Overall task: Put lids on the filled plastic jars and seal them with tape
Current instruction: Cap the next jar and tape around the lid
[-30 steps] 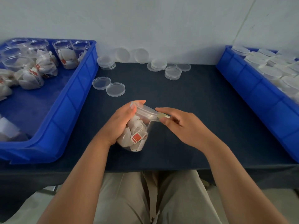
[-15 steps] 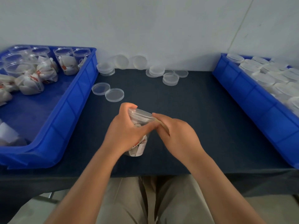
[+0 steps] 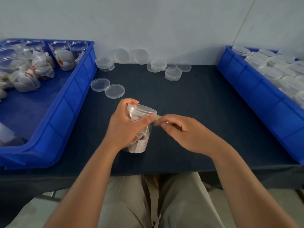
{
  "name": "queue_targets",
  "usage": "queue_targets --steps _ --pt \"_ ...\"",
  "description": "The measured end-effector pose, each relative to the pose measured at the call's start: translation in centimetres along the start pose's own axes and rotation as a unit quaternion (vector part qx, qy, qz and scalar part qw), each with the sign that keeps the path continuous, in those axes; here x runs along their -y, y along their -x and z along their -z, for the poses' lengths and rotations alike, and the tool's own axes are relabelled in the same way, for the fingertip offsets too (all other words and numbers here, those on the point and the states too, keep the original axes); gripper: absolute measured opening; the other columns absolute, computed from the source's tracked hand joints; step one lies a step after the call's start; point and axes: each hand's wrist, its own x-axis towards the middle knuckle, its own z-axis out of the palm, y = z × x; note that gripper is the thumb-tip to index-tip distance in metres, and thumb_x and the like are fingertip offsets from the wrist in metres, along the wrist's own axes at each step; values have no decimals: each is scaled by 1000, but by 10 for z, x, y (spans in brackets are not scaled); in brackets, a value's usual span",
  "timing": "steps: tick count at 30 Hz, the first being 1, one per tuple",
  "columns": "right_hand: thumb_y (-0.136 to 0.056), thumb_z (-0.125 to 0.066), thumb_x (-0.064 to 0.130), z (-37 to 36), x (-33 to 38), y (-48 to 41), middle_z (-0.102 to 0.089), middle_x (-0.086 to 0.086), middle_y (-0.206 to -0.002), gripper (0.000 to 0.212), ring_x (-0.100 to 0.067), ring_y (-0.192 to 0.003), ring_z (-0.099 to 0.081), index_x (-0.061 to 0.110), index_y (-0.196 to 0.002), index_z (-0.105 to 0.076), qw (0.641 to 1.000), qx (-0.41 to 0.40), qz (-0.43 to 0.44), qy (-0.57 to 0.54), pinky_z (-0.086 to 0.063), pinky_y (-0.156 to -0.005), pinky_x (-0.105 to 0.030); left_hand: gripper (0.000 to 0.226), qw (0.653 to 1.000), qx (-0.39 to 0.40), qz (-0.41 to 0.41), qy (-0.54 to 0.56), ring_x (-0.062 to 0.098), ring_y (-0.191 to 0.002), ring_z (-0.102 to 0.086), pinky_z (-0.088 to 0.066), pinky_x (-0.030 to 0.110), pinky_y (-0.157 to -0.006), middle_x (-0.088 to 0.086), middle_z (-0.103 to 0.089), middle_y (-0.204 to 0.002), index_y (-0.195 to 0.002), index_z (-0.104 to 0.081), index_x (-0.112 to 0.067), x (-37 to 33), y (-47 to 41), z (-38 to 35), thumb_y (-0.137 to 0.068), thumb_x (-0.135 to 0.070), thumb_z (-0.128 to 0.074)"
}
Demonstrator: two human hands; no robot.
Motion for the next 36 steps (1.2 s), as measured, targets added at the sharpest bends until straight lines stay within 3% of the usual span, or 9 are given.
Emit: queue_targets --steps 5,9,14,16,19,25,31,33,36 --pt "-109 -47 47 0 -5 -4 -66 38 -95 25 11 -80 -61 51 -120 -69 998 -30 -38 28 -43 -67 -6 70 1000 12 3 5 -5 -96 -68 -55 21 -76 -31 -65 -108 -120 -52 -47 1 -3 3 -61 -75 -78" --pt "-110 -45 39 -16 5 -10 -73 24 -106 28 1 -91 -65 44 -123 -70 989 -92 -66 90 -55 -79 -22 70 999 -9 -31 -38 -9 -97 -65 -52 19 -71 -35 -62 -110 -116 -49 -50 1 7 -9 -60 -76 -81" --pt "-107 -42 32 -29 14 -20 -69 14 -83 28 -8 -71 -63 40 -105 -69 975 -136 -85 153 -56 -60 -34 68 997 -45 -33 -52 -12 -98 -63 -50 18 -69 -36 -61 -111 -114 -48 -51 -3 15 -9 -61 -76 -84" --pt "-99 -45 22 -27 3 -37 -67 8 -85 20 -18 -73 -63 32 -96 -62 959 -115 -155 206 -49 -56 -32 64 999 6 -43 -10 -8 -94 -67 -52 15 -67 -32 -65 -109 -111 -52 -50 -9 26 -13 -59 -68 -85" --pt "-103 -44 14 -16 -26 -45 -67 -6 -102 24 -27 -85 -61 25 -114 -63 933 -62 -243 258 -47 -66 -36 64 992 99 -72 22 0 -97 -71 -55 13 -68 -24 -69 -111 -116 -55 -48 -9 65 -35 -62 -63 -86" --pt "-114 -37 35 -34 -61 -27 -61 -7 -111 48 -24 -93 -61 33 -162 -37 940 -149 -128 279 -48 -77 -35 57 997 -7 -8 82 -3 -106 -65 -53 13 -78 -21 -63 -115 -115 -53 -50 4 33 -21 -64 -66 -73" --pt "-111 -43 40 -49 -57 -25 -52 -4 -130 48 -24 -115 -50 27 -158 -44 942 -137 -105 288 -46 -101 -36 60 995 11 -9 97 2 -105 -68 -55 15 -77 -15 -63 -121 -122 -52 -44 10 11 -18 -70 -70 -68" --pt "-111 -41 44 -50 -50 -26 -52 -4 -138 49 -23 -127 -48 25 -155 -49 952 -153 -94 247 -43 -110 -38 60 995 13 -7 101 4 -105 -69 -57 18 -77 -14 -64 -121 -122 -52 -43 12 9 -18 -71 -70 -68" --pt "-104 -38 56 -53 -25 -23 -59 11 -142 55 -4 -135 -49 25 -145 -59 966 -255 -28 -22 -41 -114 -27 61 993 15 0 117 6 -99 -72 -57 19 -74 -14 -69 -111 -123 -54 -39 13 6 -17 -73 -71 -66"
